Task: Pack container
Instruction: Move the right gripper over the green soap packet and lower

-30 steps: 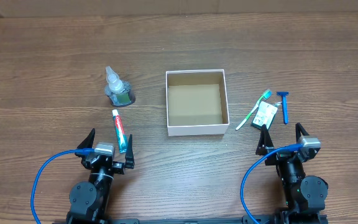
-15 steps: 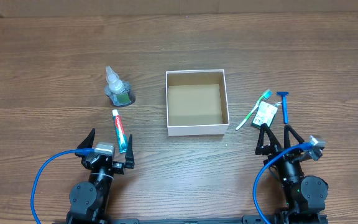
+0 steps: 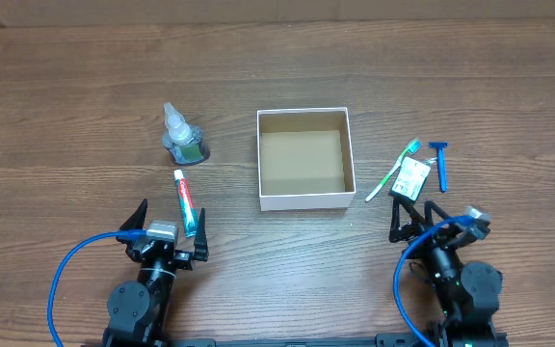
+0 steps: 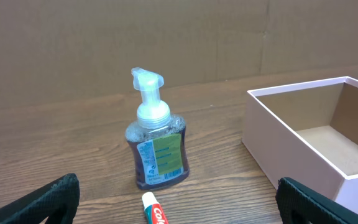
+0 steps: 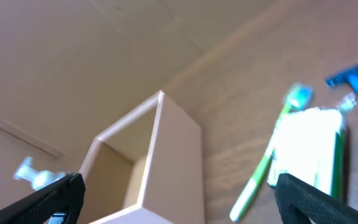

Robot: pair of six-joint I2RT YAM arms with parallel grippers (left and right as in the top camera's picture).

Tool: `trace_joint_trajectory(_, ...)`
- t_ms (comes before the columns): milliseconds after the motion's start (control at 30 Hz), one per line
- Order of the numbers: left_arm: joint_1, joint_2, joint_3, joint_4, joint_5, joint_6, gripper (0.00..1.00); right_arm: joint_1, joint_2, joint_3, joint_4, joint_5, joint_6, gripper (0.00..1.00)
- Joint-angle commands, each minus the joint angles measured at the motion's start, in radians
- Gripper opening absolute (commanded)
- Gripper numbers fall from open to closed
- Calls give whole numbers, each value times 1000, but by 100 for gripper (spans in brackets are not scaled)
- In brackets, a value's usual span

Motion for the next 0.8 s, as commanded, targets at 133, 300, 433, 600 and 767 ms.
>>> trace_joint_trajectory(133, 5, -10, -4, 3, 19, 11, 100, -4, 167, 169, -95, 39, 3, 100)
trace_joint_trajectory(300, 5, -10, -4, 3, 19, 11, 100, -4, 362, 458, -349, 135, -76, 100)
trace_joint_trajectory(433, 5, -10, -4, 3, 19, 11, 100, -4, 571, 745, -587, 176, -197, 100)
trace_joint_trajectory(600, 5, -10, -4, 3, 19, 11, 100, -4, 829, 1025, -834, 249, -288, 100)
trace_joint_trajectory(767, 5, -10, -4, 3, 19, 11, 100, -4, 1038, 1131, -877, 246, -291, 100)
